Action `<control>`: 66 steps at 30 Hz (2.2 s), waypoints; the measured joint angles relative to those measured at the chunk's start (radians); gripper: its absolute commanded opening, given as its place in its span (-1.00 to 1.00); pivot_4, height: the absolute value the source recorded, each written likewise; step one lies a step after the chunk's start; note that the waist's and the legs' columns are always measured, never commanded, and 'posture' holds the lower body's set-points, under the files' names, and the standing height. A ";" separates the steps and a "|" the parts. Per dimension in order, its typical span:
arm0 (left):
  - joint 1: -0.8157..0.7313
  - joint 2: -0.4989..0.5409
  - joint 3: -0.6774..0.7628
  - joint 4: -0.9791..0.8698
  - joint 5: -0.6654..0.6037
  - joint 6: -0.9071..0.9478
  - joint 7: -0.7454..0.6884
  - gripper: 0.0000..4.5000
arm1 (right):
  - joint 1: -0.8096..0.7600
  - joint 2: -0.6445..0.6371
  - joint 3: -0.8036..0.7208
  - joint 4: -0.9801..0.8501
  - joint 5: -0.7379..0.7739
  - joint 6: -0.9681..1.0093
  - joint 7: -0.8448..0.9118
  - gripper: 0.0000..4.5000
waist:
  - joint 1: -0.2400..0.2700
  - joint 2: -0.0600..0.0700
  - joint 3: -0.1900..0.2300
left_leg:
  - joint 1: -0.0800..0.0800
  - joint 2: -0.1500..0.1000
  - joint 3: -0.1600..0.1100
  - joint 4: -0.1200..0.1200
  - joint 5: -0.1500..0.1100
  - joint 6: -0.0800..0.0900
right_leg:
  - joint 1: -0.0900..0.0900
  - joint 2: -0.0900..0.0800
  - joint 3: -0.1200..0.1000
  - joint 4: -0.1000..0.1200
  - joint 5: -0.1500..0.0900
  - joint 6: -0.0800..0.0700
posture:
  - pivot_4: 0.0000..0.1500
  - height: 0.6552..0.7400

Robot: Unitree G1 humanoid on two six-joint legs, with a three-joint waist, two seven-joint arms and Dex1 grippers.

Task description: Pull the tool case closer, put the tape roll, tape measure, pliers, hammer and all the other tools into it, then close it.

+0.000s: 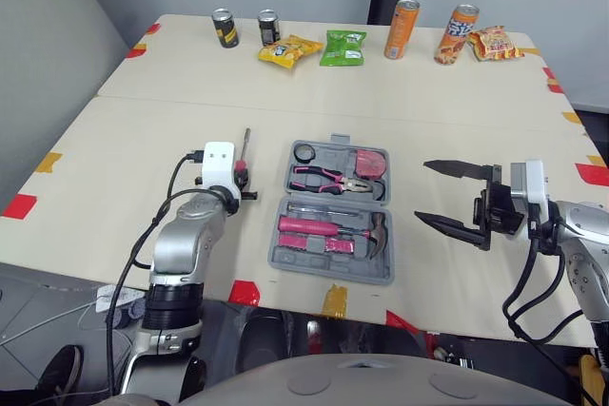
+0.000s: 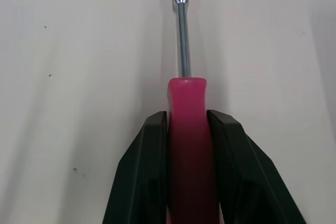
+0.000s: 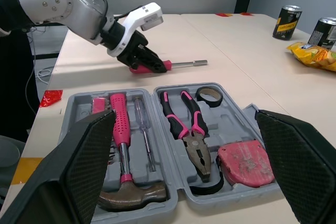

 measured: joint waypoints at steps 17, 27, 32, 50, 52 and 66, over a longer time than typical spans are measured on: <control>0.176 0.609 0.088 -0.071 -0.237 -0.290 -0.837 -0.71 | 0.002 0.004 0.006 0.004 0.000 -0.021 0.026 1.00 | -0.009 0.000 0.002 | 0.002 0.000 0.000 -0.003 0.000 0.001 | -0.002 0.000 0.000 -0.001 0.000 0.000 | 1.00 0.96; 0.061 0.783 -0.087 -0.236 -0.306 -0.372 -1.220 -0.71 | 0.033 -0.065 -0.023 0.058 0.031 -0.039 0.179 1.00 | -0.017 0.001 0.002 | 0.002 0.000 0.001 -0.003 0.001 0.001 | -0.002 0.000 0.000 0.000 0.000 -0.001 | 1.00 0.96; -0.025 0.782 -0.235 -0.275 -0.268 -0.371 -1.256 -0.71 | 0.053 -0.104 -0.047 0.096 0.046 -0.064 0.255 1.00 | -0.029 0.001 0.002 | 0.002 0.000 0.001 -0.003 0.001 0.002 | -0.002 0.000 0.001 0.002 -0.001 -0.001 | 1.00 0.96; -0.249 0.676 -0.599 -0.298 -0.086 -0.067 -1.141 -0.71 | 0.104 -0.115 -0.063 0.084 0.051 -0.084 0.255 1.00 | -0.036 0.001 0.002 | 0.002 0.001 0.001 -0.002 0.001 0.002 | -0.002 0.000 0.001 0.006 -0.002 -0.003 | 1.00 0.96; -0.259 0.674 -0.626 -0.305 -0.072 -0.038 -1.133 -0.71 | 0.106 -0.114 -0.064 0.079 0.051 -0.086 0.254 1.00 | -0.034 0.001 0.002 | 0.002 0.001 0.001 -0.002 0.001 0.002 | -0.002 0.000 0.001 0.006 -0.002 -0.003 | 1.00 0.96; -0.356 0.571 -0.746 -0.314 -0.054 0.110 -1.053 -0.71 | 0.117 -0.113 -0.065 0.080 0.051 -0.089 0.256 1.00 | -0.030 0.001 0.002 | 0.002 0.000 0.001 0.000 0.001 0.002 | -0.002 0.000 0.001 0.007 -0.002 -0.004 | 1.00 0.96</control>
